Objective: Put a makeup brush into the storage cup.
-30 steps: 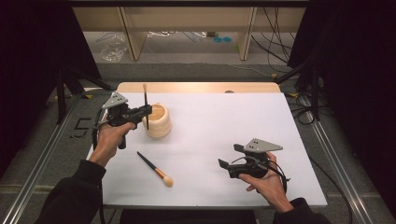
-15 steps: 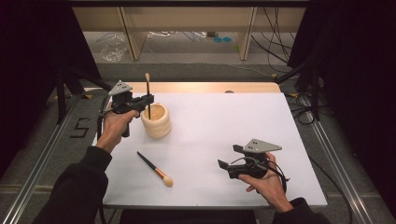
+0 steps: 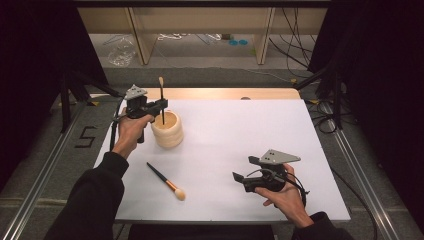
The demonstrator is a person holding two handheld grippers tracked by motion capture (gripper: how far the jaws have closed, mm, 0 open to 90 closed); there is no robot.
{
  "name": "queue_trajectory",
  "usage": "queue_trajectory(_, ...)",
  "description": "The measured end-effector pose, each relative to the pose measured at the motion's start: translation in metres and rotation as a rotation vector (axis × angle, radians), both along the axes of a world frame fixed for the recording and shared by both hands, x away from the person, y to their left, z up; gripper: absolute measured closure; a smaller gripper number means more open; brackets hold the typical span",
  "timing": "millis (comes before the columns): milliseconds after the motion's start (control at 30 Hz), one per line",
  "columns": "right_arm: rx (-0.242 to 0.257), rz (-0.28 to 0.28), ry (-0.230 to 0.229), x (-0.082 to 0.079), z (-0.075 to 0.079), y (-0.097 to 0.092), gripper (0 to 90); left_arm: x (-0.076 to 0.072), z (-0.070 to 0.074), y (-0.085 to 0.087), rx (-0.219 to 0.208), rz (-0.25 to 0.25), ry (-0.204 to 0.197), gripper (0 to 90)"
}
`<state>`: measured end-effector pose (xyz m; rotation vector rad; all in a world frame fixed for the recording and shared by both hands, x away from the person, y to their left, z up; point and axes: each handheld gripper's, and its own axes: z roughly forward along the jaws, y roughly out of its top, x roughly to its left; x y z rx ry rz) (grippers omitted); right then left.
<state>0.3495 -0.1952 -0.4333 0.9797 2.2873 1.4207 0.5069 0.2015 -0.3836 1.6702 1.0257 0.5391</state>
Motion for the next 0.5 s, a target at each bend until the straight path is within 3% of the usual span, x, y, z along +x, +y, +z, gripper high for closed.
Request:
queue_trajectory(233,0.002,0.000,0.002,0.000,0.000,0.000,19.1,0.002,-0.015,-0.001,0.010,-0.001,0.025,82.4)
queue_trajectory(333,0.002,0.001,0.002,0.000,0.000,0.000,19.1,0.003,-0.021,-0.002,0.036,-0.011,0.037,82.3)
queue_trajectory(400,0.002,0.002,0.003,0.000,0.000,0.000,19.1,0.003,-0.023,-0.002,0.018,-0.005,0.046,82.3)
queue_trajectory(500,0.012,0.010,0.001,0.001,-0.001,0.001,19.1,0.004,-0.026,-0.001,0.027,-0.008,0.048,82.3)
